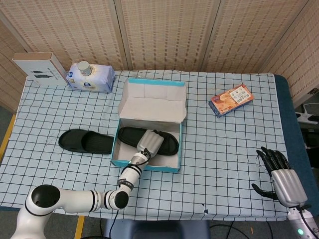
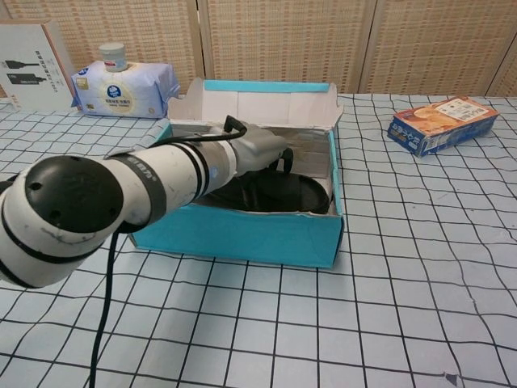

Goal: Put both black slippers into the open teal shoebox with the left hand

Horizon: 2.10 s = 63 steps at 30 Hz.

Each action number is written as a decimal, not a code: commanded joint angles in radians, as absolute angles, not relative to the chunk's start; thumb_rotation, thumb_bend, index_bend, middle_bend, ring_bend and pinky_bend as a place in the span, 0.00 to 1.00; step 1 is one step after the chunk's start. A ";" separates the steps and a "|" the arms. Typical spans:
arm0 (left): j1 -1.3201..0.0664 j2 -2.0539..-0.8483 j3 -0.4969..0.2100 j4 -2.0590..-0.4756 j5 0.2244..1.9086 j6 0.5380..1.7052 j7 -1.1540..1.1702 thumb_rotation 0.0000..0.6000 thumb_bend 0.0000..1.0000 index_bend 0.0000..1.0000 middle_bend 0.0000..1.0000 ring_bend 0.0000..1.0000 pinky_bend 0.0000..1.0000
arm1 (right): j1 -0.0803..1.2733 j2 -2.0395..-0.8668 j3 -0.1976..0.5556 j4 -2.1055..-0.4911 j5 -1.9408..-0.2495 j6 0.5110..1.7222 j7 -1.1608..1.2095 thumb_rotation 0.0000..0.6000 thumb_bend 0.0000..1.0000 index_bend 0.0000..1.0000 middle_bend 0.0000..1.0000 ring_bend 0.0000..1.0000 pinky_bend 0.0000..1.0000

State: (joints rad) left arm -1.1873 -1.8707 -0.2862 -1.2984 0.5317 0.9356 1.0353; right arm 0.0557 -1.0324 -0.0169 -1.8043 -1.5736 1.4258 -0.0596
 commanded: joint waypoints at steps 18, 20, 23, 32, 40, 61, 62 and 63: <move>-1.168 -1.815 -0.229 -1.366 0.671 0.938 0.902 1.00 0.41 0.00 0.00 0.00 0.23 | 0.052 -1.030 -0.023 -1.809 -1.586 1.436 -0.060 0.88 0.15 0.00 0.00 0.00 0.00; -1.164 -1.812 -0.222 -1.376 0.696 0.962 0.898 1.00 0.41 0.00 0.00 0.00 0.19 | 0.051 -1.028 -0.024 -1.810 -1.587 1.438 -0.060 0.88 0.15 0.00 0.00 0.00 0.00; -1.160 -1.805 -0.214 -1.391 0.706 0.981 0.903 1.00 0.41 0.00 0.00 0.00 0.16 | 0.051 -1.027 -0.024 -1.810 -1.587 1.439 -0.060 0.88 0.15 0.00 0.00 0.00 0.00; -1.154 -1.777 -0.216 -1.433 0.700 1.000 0.899 1.00 0.41 0.00 0.00 0.00 0.10 | 0.051 -1.027 -0.024 -1.810 -1.587 1.437 -0.060 0.87 0.15 0.00 0.00 0.00 0.00; -1.094 -1.662 -0.245 -1.647 0.849 1.070 0.761 1.00 0.42 0.00 0.00 0.00 0.10 | 0.052 -1.026 -0.023 -1.810 -1.590 1.440 -0.059 0.87 0.15 0.00 0.00 0.00 0.00; -0.834 -1.312 -0.087 -1.880 0.777 1.212 0.745 1.00 0.42 0.00 0.00 0.00 0.10 | 0.051 -0.770 -0.052 -2.109 -1.845 1.521 -0.134 0.87 0.15 0.00 0.00 0.00 0.00; -0.826 -1.308 -0.086 -1.872 0.778 1.207 0.727 1.00 0.42 0.00 0.00 0.00 0.10 | 0.051 -0.763 -0.053 -2.127 -1.851 1.517 -0.144 0.87 0.15 0.00 0.00 0.00 0.00; -0.818 -1.303 -0.083 -1.864 0.779 1.202 0.712 1.00 0.42 0.00 0.00 0.00 0.10 | 0.050 -0.757 -0.056 -2.142 -1.857 1.513 -0.151 0.87 0.15 0.00 0.00 0.00 0.00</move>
